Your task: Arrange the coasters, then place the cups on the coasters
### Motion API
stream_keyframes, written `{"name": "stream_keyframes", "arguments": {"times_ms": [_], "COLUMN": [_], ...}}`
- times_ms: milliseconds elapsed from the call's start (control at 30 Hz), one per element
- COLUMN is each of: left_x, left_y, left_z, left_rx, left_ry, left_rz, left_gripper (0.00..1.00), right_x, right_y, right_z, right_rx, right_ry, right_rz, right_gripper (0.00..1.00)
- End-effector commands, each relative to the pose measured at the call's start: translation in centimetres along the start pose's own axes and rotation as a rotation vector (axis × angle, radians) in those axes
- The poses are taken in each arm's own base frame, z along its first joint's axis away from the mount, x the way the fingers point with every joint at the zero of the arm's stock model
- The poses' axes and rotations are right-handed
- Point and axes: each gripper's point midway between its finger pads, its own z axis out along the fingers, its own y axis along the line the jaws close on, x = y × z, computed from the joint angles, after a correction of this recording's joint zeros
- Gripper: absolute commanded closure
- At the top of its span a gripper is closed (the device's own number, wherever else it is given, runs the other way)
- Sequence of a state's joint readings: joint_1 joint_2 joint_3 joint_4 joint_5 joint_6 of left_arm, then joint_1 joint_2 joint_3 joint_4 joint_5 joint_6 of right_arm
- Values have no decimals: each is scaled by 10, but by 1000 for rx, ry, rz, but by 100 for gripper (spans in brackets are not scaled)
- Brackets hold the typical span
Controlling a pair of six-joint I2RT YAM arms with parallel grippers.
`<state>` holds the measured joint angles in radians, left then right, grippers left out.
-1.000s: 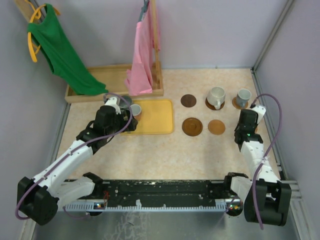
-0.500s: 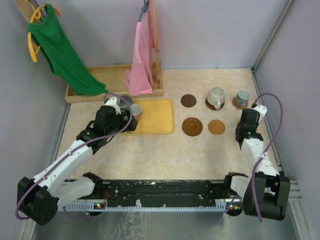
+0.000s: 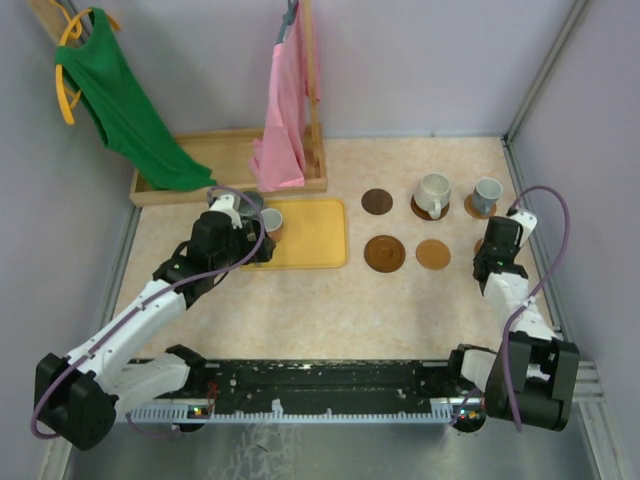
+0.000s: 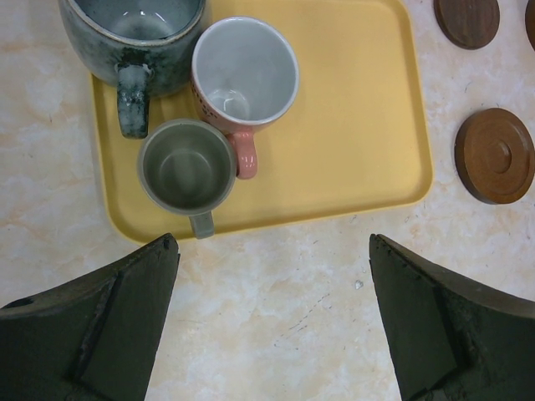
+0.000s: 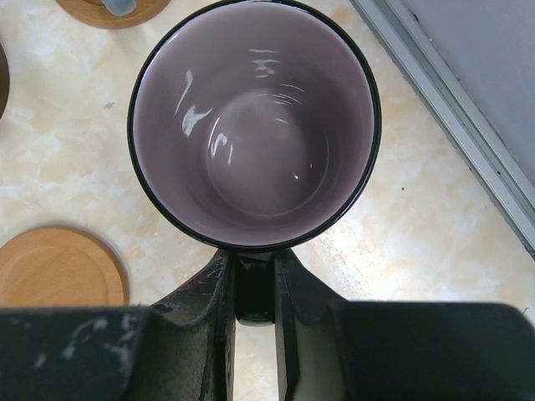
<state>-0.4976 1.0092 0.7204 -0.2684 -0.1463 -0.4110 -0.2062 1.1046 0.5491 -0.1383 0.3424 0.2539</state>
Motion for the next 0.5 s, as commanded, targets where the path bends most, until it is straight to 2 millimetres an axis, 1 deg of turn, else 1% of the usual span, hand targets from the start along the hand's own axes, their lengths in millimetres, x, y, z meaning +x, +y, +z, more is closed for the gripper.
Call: {"name": "stream_keyframes", "arguments": {"times_ms": [0, 467], "left_x": [-3, -5], "left_y": [0, 0], "left_z": [3, 5], "left_rx": [2, -1], "left_ry": [-16, -22], "left_rz": [5, 2], "left_gripper": [0, 0], "right_x": [-41, -32], "right_y": [8, 8], "right_z": [3, 5], "right_rx": [-20, -17], "right_ry": [-137, -85], "right_rz": [49, 37], "right_gripper": [100, 100]}}
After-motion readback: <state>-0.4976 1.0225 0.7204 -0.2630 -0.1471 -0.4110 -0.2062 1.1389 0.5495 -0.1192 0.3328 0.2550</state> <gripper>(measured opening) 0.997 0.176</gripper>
